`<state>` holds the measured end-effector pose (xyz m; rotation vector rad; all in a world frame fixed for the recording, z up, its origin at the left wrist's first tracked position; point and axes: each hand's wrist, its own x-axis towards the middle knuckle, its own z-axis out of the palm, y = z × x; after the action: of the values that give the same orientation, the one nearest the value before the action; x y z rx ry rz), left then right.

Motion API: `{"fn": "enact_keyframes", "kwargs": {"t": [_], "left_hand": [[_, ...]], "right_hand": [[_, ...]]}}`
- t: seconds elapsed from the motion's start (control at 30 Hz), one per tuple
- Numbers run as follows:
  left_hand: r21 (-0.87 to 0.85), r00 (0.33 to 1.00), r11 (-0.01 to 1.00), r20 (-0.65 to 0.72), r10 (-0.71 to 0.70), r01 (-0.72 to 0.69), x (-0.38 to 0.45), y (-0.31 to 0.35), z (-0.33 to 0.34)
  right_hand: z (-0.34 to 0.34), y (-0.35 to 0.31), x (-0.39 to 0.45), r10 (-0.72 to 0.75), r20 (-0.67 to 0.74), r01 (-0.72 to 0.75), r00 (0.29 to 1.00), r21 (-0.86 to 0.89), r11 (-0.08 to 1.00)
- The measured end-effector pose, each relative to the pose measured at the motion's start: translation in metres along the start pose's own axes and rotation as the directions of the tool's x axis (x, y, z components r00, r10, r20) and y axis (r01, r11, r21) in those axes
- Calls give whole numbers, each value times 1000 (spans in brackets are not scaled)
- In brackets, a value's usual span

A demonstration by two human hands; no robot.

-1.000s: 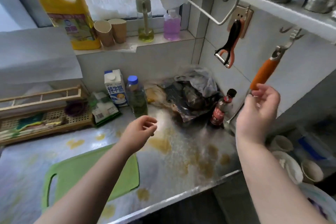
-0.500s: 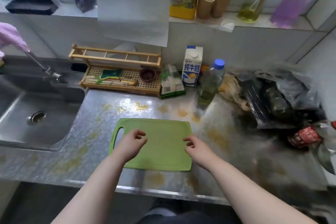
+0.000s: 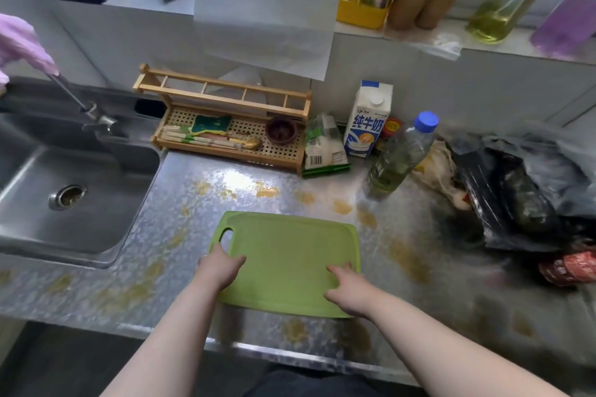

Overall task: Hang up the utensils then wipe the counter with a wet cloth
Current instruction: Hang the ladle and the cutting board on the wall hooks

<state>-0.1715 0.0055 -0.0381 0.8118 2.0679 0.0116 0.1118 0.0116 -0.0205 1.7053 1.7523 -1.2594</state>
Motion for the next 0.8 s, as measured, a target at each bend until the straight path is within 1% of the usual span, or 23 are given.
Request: {"fn": "enact_keyframes", "kwargs": {"t": [0.1,0.3,0.4,0.47,0.57,0.67,0.73,0.8], "left_hand": [[-76,999,997,-32,-35,33,5,5,-6],[-100,995,993,-65,-77,71,20,4,-14],[-160,986,985,-145,-87,63,15,4,-25],[-266,978,964,-199,-59,4,16,3,-27],[-417,962,906,-270,-45,-75,12,5,-29],[-537,949,827,-316,-15,-166,-2,15,-31],[-565,929,782,-367,48,-263,-22,31,-34],[-511,895,778,-424,140,-364,-47,48,-42]], "right_hand": [[-4,1,-2,-3,35,5,999,-48,999],[-4,4,-4,2,80,8,997,-128,992],[-4,2,-3,4,93,8,996,-131,991],[-6,2,-2,-1,98,11,995,-98,995],[-6,5,-2,-8,78,10,997,-26,1000],[-8,10,-9,-23,49,20,999,55,998],[-15,13,-17,-16,10,15,1000,129,992],[-29,15,-29,0,-68,15,998,223,975]]}}
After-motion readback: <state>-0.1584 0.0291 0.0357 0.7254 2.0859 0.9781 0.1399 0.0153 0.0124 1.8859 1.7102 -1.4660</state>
